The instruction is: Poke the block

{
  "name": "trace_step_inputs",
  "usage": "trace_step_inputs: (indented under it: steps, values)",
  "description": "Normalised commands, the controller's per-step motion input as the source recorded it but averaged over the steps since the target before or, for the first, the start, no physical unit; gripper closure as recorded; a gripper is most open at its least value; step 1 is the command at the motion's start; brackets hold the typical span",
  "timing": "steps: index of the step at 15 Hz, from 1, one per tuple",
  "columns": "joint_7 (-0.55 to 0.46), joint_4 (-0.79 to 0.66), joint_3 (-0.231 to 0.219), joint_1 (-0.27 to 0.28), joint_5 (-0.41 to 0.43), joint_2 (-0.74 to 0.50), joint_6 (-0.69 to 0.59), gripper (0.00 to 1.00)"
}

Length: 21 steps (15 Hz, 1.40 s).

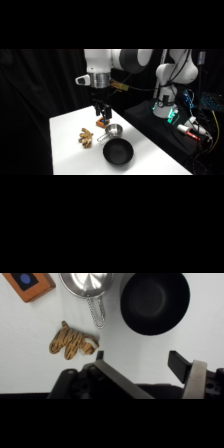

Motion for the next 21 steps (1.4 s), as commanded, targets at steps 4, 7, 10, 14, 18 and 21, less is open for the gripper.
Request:
trace_step_inputs:
  steps: [4, 7, 10, 14, 18, 21]
  values:
    - [0.04, 0.00, 0.003, -0.016, -0.003, 0.00, 0.04, 0.00]
    - [0.07, -0.02, -0.028, -0.045, 0.009, -0.03, 0.09, 0.00]
    - [0.09, -0.06, -0.052, -0.070, 0.012, -0.06, 0.12, 0.00]
    - [0.14, -0.09, -0.057, -0.068, -0.022, -0.09, 0.14, 0.00]
    - [0.15, -0.13, -0.052, -0.063, -0.026, -0.12, 0.14, 0.00]
    - [0.16, -0.17, -0.060, -0.074, -0.016, -0.15, 0.15, 0.00]
